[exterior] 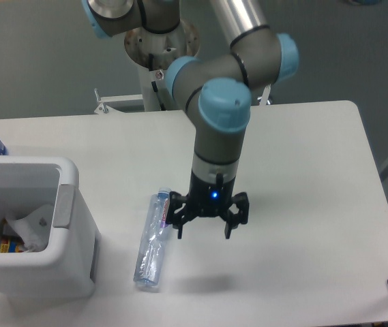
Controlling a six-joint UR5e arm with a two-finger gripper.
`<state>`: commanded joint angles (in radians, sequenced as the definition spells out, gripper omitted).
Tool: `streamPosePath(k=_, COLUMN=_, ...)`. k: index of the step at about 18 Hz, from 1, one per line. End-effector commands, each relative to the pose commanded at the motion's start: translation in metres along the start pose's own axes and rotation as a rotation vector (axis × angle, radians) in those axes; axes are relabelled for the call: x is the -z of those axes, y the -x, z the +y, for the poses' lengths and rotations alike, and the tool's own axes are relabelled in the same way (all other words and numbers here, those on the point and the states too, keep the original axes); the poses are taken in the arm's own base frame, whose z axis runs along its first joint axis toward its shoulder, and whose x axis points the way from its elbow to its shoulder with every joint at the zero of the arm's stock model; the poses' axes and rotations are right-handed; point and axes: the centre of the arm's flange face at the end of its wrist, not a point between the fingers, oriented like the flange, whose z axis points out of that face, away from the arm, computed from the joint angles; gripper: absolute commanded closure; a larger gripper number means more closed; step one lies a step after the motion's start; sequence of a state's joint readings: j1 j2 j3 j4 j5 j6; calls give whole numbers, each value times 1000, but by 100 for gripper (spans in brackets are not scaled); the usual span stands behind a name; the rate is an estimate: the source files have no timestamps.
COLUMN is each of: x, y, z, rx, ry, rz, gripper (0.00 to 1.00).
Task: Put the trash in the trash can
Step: 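Move the open gripper back over the clear water bottle, then lower the gripper around the bottle's cap end and close on it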
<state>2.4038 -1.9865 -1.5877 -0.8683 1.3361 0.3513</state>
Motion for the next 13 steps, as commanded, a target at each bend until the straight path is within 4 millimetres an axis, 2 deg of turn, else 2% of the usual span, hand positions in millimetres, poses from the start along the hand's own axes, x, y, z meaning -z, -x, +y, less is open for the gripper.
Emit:
streamPosePath(k=5, x=-18, y=-12, z=-4, rx=22, ry=18, rz=16, gripper=0)
streamPosePath(k=8, x=-44, y=-18, z=-10, rx=14, ry=37, rz=28, gripper=0)
streamPosePath(k=13, x=-73, y=-44, z=-8, rx=-26, ry=71, rz=48, gripper=0)
